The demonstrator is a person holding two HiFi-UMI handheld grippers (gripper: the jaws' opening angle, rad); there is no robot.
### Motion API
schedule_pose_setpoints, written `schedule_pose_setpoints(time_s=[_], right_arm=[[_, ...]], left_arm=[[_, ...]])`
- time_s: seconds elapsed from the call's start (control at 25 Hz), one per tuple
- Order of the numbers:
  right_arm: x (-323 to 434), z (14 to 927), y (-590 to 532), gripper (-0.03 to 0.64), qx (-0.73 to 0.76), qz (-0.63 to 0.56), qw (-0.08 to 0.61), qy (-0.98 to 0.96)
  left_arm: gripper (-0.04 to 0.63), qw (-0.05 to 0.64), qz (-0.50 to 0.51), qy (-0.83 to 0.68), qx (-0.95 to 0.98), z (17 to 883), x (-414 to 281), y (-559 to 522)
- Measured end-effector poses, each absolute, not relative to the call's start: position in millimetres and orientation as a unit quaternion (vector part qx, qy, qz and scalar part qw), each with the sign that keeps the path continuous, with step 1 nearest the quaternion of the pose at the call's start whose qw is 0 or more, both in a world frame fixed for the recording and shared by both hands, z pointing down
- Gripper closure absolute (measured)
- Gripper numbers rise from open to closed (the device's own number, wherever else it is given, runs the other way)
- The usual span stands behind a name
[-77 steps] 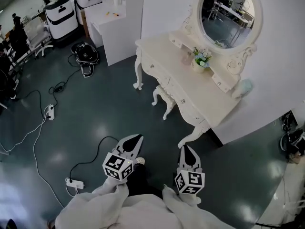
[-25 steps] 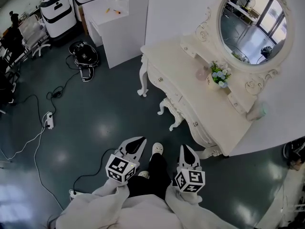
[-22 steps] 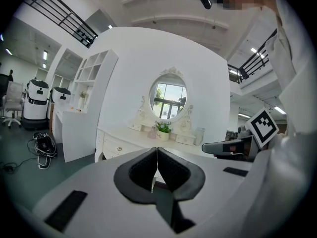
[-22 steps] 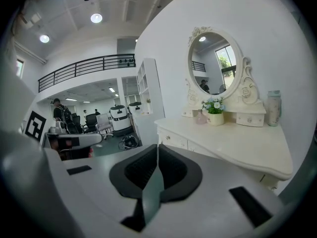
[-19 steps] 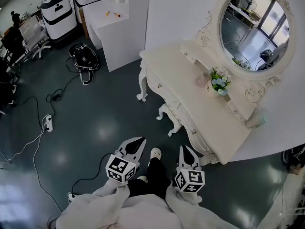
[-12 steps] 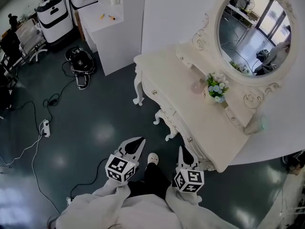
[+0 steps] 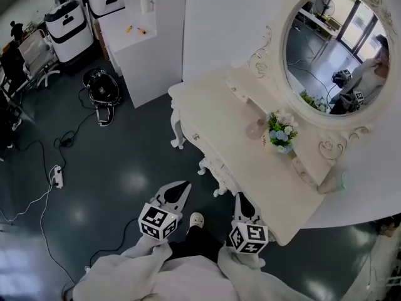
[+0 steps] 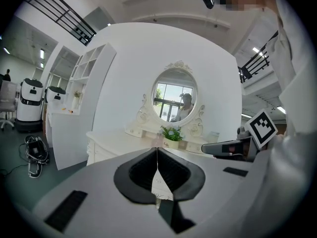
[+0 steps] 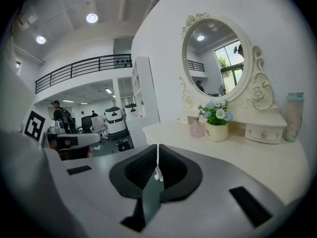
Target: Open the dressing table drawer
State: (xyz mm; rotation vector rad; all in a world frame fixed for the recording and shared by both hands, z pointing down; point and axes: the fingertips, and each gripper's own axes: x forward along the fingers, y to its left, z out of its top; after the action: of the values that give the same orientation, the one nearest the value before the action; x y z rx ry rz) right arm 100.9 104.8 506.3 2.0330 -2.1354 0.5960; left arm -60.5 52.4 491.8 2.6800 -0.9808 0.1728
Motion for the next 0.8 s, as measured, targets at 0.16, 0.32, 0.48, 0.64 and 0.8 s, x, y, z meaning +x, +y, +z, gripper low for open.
schedule_pose_setpoints(time_s=[0.16,0.32,0.48,0.64,0.8], right_arm=[[111,511,88,0.581,0.673,0.203,0.065,-0.708],[122,517,70,0.581,0.672,0.21,0.065,-0.707],[134,522,47,0.581,0.672,0.213,0.062,-0.707],[137,524,24,0.581,0.662,0.214,0.061,-0.716],[138,525,6,0.581,0.651,0.21,0.063,-0.727]], left_arm=[[0.578,0.142,0.064,-0.339,0.928,495,-50,35],[0.578,0.147,0.069,-0.34,0.926,500,-39,16],[0.578,0.144,0.071,-0.341,0.926,503,-28,-2],[0.578,0.141,0.07,-0.351,0.923,504,-25,-22],[0.578,0.138,0.065,-0.364,0.919,503,-24,-37]])
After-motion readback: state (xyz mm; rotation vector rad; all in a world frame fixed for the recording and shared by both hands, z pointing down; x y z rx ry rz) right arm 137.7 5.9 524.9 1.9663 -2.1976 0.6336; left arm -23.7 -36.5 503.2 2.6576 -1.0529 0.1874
